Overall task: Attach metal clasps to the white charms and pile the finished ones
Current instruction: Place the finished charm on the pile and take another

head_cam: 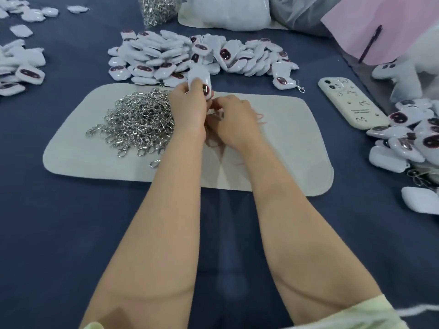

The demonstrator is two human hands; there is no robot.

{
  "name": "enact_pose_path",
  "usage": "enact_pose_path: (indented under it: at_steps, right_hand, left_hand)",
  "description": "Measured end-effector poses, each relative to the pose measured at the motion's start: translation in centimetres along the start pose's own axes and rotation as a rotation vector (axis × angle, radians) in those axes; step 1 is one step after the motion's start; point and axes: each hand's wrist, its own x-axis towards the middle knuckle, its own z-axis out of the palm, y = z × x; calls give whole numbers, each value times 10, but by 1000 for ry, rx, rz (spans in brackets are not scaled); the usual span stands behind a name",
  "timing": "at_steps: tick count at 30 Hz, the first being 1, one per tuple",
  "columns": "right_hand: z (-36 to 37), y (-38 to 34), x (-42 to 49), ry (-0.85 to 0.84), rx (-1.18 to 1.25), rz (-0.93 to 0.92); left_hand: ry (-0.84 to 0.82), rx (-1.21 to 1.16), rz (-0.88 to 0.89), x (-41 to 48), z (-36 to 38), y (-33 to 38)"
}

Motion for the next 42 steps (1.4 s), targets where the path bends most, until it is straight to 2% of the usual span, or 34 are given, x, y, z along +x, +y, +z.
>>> enact_pose_path:
  at_steps: [8, 11, 17, 21, 26, 33, 37, 42]
  right_hand:
    - [6, -1, 2, 74, -8, 16]
    - [6, 0, 2, 112, 168, 58]
    - [-5, 4, 2, 332, 639, 239]
    - [-13, 10, 6, 372, 894, 351]
    - [-19, 11, 7, 404, 1189, 398]
    - [-17, 10, 6, 440, 1237, 374]
    - [-16, 10, 7, 456, 1276, 327]
    - [-15, 10, 9, 451, 1308, 290]
  left_hand:
    - [-3, -48, 1, 1, 2, 0]
    - [2, -42, -3, 3, 2, -1]
    - [-2, -18, 14, 4, 0, 0]
    - [-71, 26, 0, 1, 1, 0]
    - [-132, 131, 34, -7, 3, -2]
    - [-242, 370, 188, -7, 2, -4]
    - [-224, 527, 239, -4, 4, -9]
    - [-238, 610, 315, -5, 7, -11]
